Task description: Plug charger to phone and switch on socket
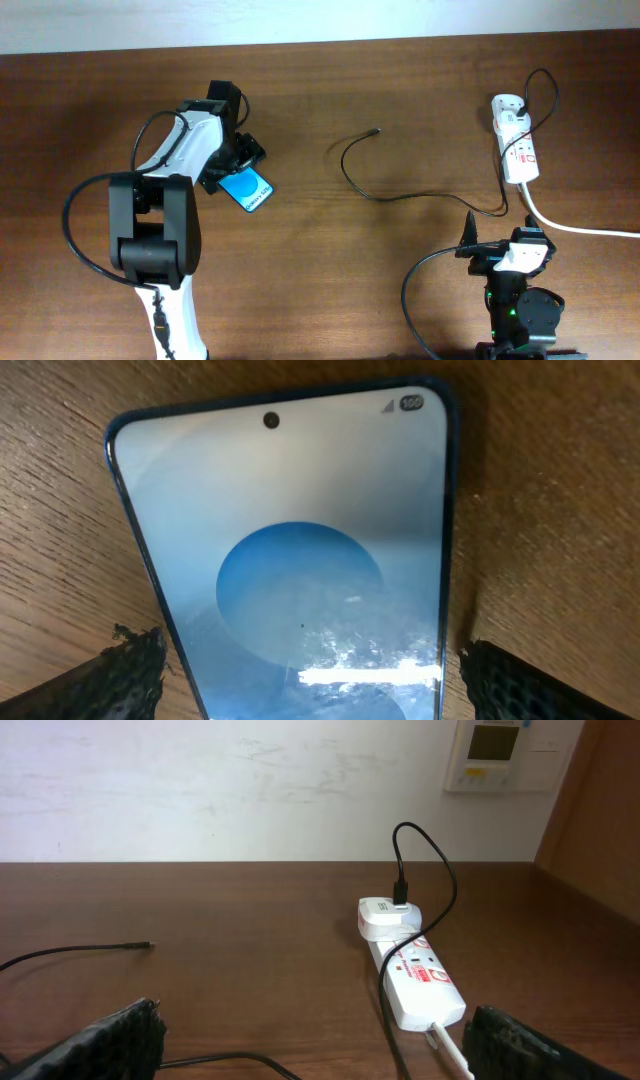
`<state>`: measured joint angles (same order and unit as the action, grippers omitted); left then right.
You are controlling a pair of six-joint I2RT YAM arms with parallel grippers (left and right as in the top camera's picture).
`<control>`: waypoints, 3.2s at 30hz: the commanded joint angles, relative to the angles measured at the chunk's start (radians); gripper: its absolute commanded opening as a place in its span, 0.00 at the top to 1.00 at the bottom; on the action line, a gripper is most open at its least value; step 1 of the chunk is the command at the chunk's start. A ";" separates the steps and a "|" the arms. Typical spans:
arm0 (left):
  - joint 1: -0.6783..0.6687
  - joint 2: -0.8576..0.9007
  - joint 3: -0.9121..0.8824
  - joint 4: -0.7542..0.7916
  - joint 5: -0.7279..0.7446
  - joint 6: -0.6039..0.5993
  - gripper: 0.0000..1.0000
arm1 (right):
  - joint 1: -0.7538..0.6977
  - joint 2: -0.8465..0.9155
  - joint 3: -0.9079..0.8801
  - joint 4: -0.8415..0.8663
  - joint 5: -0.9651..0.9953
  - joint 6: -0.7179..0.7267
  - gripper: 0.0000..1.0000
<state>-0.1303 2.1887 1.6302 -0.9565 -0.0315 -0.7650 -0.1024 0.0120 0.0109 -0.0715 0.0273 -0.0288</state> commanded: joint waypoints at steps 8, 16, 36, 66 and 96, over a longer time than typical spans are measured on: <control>-0.001 0.016 -0.044 -0.002 0.049 -0.035 0.01 | -0.003 -0.006 -0.005 -0.006 0.011 0.007 0.01; 0.000 0.022 -0.044 0.002 0.114 -0.035 0.01 | -0.003 -0.007 -0.005 -0.006 0.011 0.006 0.01; 0.000 0.022 -0.139 0.073 0.035 -0.092 0.01 | -0.003 -0.006 -0.005 -0.006 0.011 0.007 0.01; 0.002 0.040 -0.153 0.089 0.024 -0.079 0.08 | -0.003 -0.007 -0.005 -0.006 0.011 0.006 0.01; 0.001 0.095 0.141 -0.280 0.263 0.088 0.32 | -0.003 -0.006 -0.005 -0.006 0.011 0.007 0.01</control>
<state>-0.1261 2.2730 1.7470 -1.2240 0.1719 -0.7303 -0.1024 0.0120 0.0109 -0.0715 0.0273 -0.0292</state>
